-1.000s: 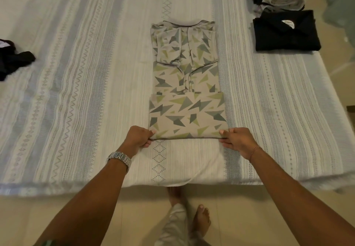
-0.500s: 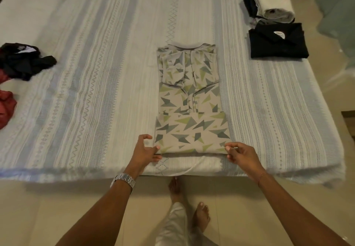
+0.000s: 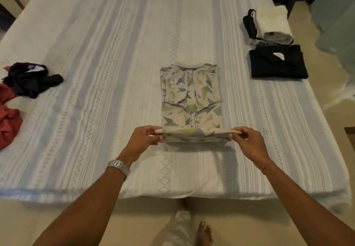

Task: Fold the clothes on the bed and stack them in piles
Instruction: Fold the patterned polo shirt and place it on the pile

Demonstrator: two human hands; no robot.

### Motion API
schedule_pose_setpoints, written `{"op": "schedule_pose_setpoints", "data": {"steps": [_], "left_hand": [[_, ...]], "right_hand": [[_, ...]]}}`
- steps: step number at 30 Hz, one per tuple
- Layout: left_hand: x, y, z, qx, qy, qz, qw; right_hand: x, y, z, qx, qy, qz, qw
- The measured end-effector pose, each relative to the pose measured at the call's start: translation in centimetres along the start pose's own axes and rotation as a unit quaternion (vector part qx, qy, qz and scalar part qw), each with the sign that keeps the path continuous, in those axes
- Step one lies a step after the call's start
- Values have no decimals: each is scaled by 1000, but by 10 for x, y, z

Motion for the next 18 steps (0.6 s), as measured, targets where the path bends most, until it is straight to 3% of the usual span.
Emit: {"op": "schedule_pose_setpoints", "data": {"steps": [6, 14, 18], "left_hand": [[94, 7, 27, 90, -55, 64, 992], [203, -4, 1, 110, -43, 118, 986], [223, -13, -3, 171, -105, 162, 966]], "right_hand": [[85, -14, -17, -6, -2, 24, 1000], [186, -66, -2, -13, -51, 50, 997], [211, -85, 2, -40, -40, 76, 995]]}}
Point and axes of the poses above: each hand's wrist, its own x-axis towards the middle knuckle, its own y-axis out of the back of the hand, z = x × y, the point moved 2 cm from there along x, towards the middle knuckle, and after that the axes turned 2 degrees about z, right-handed, at the moved point
